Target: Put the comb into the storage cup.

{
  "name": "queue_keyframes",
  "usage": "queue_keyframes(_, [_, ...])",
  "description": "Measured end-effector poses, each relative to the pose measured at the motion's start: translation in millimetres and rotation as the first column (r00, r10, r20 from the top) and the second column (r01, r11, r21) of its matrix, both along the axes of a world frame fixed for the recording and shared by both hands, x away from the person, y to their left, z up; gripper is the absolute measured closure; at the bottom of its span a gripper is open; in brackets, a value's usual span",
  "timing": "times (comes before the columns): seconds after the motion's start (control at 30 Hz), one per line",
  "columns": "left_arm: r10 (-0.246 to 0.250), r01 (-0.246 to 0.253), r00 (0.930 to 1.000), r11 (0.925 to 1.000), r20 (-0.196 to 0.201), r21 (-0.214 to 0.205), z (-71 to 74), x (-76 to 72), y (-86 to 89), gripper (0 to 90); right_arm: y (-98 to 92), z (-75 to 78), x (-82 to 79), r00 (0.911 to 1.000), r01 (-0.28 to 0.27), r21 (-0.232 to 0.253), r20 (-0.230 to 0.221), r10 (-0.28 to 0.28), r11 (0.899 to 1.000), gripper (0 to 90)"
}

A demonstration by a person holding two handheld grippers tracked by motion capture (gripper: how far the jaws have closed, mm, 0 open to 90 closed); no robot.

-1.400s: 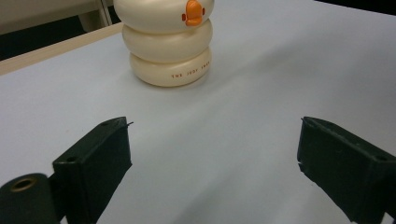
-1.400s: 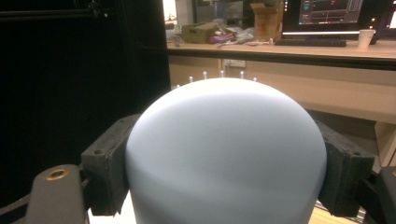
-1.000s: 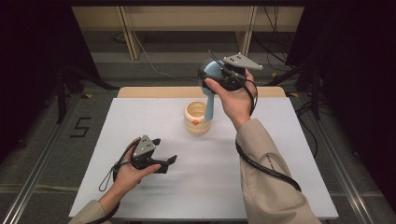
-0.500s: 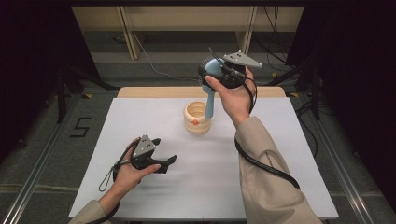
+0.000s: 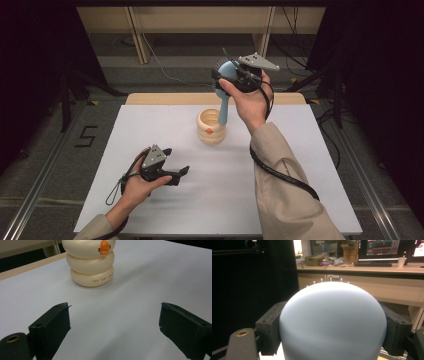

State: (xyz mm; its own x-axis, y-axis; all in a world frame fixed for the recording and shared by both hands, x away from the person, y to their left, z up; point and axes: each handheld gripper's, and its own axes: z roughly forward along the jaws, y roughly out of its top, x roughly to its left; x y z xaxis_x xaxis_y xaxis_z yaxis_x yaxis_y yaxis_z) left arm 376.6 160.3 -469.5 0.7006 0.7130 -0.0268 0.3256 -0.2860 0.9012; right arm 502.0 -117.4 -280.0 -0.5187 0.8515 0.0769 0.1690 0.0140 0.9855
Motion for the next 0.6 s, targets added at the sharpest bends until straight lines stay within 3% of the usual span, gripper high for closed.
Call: queue_keyframes(0.6, [0.000,0.000,1.0000,1.0000,-0.003,-0.003,-0.2,0.4,0.3,9.6,6.7,-0.7,5.8,1.0000,-0.003,-0.004,0.002,0.003,1.000,20.5])
